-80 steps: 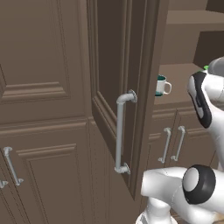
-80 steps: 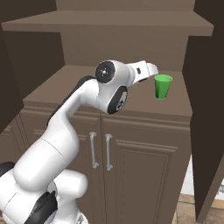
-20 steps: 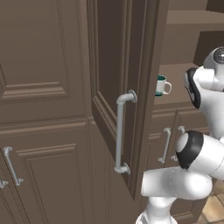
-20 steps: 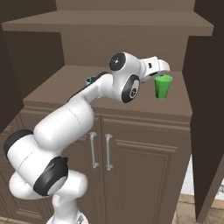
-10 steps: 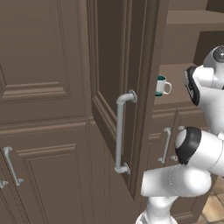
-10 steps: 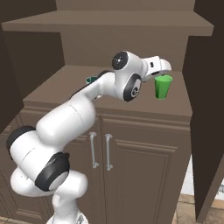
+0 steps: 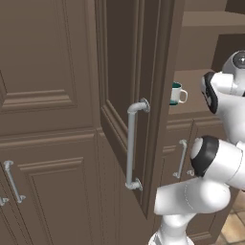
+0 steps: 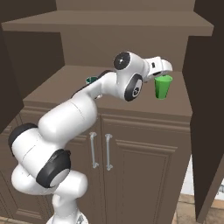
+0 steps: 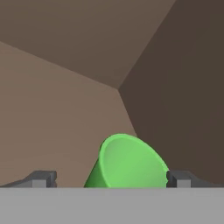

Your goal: There is a tray on the dining counter. Grab the cup, mug, and pitcher and place them on the tray. The pitcher may be placed next to the tray if it cannot fit the tray.

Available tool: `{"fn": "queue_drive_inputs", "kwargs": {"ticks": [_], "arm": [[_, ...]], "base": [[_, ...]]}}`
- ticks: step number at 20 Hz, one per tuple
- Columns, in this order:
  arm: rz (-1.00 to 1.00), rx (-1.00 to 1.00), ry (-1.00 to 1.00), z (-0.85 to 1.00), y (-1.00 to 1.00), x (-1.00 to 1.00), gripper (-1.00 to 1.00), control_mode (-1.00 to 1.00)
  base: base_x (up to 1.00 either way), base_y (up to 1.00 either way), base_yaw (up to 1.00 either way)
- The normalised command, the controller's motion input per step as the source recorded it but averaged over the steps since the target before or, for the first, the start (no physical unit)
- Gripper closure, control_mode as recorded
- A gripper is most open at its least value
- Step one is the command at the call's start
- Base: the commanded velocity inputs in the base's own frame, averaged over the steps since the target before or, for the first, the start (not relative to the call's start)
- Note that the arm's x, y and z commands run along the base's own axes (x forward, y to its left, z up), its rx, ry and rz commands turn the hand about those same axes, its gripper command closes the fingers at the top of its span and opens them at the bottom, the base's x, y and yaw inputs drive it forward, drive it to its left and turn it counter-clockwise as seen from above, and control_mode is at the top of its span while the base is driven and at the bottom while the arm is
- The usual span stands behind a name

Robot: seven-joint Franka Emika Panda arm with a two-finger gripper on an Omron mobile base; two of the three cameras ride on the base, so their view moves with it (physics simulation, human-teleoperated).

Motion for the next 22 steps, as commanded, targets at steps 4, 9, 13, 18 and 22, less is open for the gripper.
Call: {"fn": "queue_drive_inputs", "kwargs": {"ticks": [4, 9, 13, 18, 22], "arm": [[0.0, 0.01, 0.01, -0.07, -0.06, 0.14, -1.0, -1.0], [0.0, 0.03, 0.0, 0.0, -0.22, 0.13, -1.0, -1.0], [0.0, 0.04, 0.0, -0.01, -0.21, 0.14, -1.0, -1.0], [0.0, 0.04, 0.0, -0.17, -0.07, 0.01, -1.0, -1.0], [0.0, 0.08, 0.0, -0.43, 0.0, -0.01, -1.0, -1.0]], "base": [[0.0, 0.0, 0.0], [0.0, 0.0, 0.0], [0.0, 0.0, 0.0], [0.0, 0.0, 0.0], [0.0, 0.0, 0.0]]}}
